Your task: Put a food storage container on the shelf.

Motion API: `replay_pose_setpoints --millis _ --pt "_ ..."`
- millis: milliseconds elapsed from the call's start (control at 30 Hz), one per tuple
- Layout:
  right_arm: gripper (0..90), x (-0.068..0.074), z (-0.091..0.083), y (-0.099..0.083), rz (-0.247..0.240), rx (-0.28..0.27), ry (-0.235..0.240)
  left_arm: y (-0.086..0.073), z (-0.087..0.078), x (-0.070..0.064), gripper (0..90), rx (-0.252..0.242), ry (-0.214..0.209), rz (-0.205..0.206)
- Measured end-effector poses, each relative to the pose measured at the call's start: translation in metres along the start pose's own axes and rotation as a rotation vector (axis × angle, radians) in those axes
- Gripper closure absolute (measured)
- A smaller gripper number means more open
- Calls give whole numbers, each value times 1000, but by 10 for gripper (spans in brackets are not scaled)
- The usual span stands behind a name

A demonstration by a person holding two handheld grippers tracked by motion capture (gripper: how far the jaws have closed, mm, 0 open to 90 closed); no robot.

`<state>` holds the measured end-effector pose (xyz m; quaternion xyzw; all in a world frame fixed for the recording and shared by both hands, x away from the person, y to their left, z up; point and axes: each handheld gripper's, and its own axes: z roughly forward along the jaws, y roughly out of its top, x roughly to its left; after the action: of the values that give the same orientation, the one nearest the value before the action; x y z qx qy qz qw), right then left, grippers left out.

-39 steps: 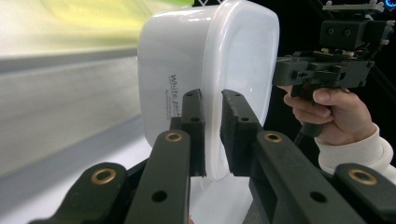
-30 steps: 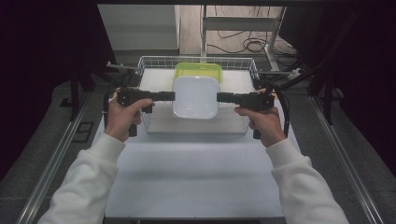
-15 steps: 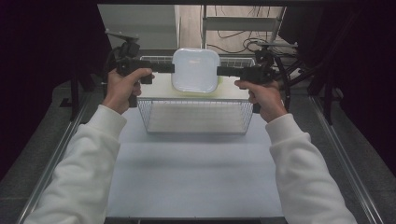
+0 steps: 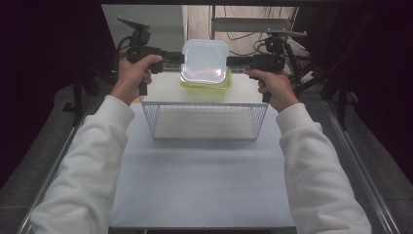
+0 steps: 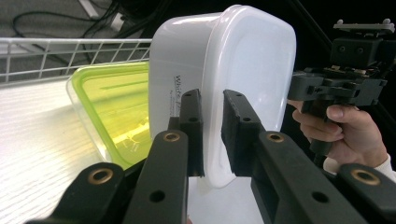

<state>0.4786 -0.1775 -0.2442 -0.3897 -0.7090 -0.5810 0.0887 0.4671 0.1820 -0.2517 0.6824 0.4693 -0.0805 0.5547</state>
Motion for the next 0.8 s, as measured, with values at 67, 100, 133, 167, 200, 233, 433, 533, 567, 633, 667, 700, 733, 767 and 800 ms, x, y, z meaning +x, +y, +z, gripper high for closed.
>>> replay_pose_setpoints --millis 67,100,133,167,200,233,433,533,567,633,667,700,733,767,800 --pt "799 -6 3 2 30 1 7 4 3 5 792 10 -1 -23" --pt "799 -6 3 2 30 1 7 4 3 5 792 10 -1 -23" --pt "800 -9 5 3 49 3 6 7 3 7 791 17 6 -34" --pt "800 -9 5 3 49 3 6 7 3 7 791 17 6 -34" --pt "800 -11 7 4 65 7 6 9 4 7 791 25 14 -43" --pt "800 -11 7 4 65 7 6 9 4 7 791 25 14 -43" --pt "798 -20 14 6 109 29 -26 11 12 17 791 58 22 -85" --pt "790 -26 17 7 149 45 -45 13 14 23 797 54 -2 -121" --pt "788 -27 18 8 155 45 -46 14 14 24 798 52 -2 -127" --pt "782 -30 19 9 175 44 -45 15 16 26 798 47 -8 -139" --pt "778 -30 19 10 181 41 -44 16 16 28 797 41 -10 -151" --pt "778 -30 19 10 181 41 -44 16 16 28 797 41 -10 -151" --pt "768 -33 21 11 196 35 -43 17 18 33 796 26 -24 -175" --pt "768 -33 21 11 196 35 -43 17 18 33 796 26 -24 -175" --pt "762 -37 22 12 220 28 -35 18 20 37 795 24 -37 -200"
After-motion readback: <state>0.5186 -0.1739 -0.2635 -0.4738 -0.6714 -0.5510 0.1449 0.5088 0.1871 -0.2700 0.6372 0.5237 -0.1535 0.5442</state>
